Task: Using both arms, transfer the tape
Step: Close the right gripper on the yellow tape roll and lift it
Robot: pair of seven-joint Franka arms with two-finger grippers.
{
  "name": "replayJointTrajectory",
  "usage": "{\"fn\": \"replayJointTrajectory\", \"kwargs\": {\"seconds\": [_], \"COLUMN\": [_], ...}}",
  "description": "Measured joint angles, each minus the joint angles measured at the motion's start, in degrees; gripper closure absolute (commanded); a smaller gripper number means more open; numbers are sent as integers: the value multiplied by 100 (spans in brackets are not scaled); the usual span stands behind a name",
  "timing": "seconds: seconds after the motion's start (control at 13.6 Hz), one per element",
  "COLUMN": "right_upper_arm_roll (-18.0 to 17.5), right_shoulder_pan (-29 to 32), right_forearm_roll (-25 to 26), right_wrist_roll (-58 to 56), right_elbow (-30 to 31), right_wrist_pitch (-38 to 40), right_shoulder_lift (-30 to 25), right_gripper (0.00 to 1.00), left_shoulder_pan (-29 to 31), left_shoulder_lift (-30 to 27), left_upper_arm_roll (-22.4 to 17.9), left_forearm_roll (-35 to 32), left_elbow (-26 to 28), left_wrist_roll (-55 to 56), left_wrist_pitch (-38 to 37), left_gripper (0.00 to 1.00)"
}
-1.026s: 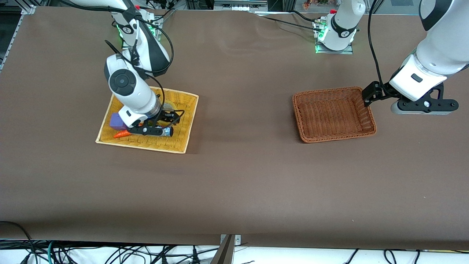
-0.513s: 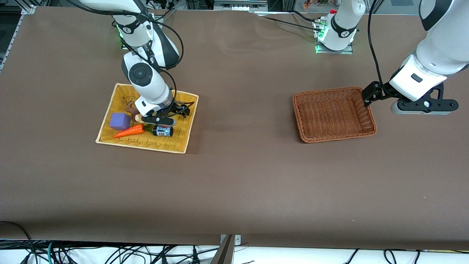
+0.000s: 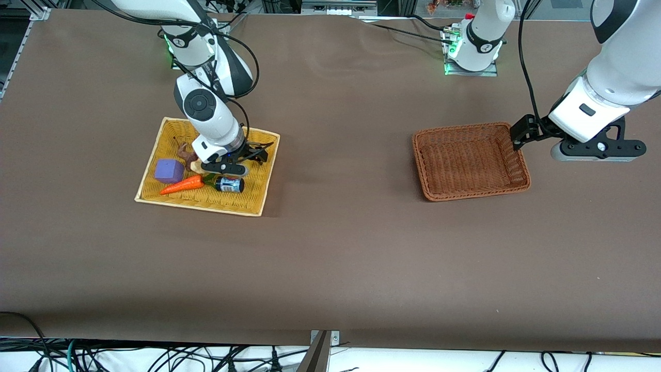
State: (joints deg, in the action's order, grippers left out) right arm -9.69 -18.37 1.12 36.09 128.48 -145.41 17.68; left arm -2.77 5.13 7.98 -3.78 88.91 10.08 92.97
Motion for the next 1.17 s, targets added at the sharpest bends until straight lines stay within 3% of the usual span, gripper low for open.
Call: {"fn": "replayJointTrajectory", "kwargs": {"seconds": [0.59,0.66,0.73,0.81,0.88,0.95,1.17], "right_upper_arm_roll": [-1,-2,-3,-3,-3,-2,4], "right_shoulder_pan": [-5,-27,-61,-91,-109,-115,-115], "right_forearm_roll": [0,0,0,0,0,2,5], "right_wrist_roll": [60,81,102,116,121,121,121], "right_elbow": [237,247,254,258,259,259,258], "right_wrist_pitch": [-360,-397,-425,-442,-460,-469,-474], "right_shoulder_lift": [163,181,207,234,254,262,261], "right_gripper": [0,16,54,78,93,100,100], "left_shoulder_pan": [0,0,0,0,0,0,0], "left_shoulder_lift": [0,0,0,0,0,0,0], "left_upper_arm_roll": [1,1,1,1,1,2,2], "left_forearm_roll": [0,0,0,0,0,0,0], "left_elbow": [0,0,0,0,0,0,0], "left_wrist_roll": [0,0,0,0,0,0,0], "left_wrist_pitch": [0,0,0,0,0,0,0], "left_gripper": [0,0,0,0,0,0,0]}}
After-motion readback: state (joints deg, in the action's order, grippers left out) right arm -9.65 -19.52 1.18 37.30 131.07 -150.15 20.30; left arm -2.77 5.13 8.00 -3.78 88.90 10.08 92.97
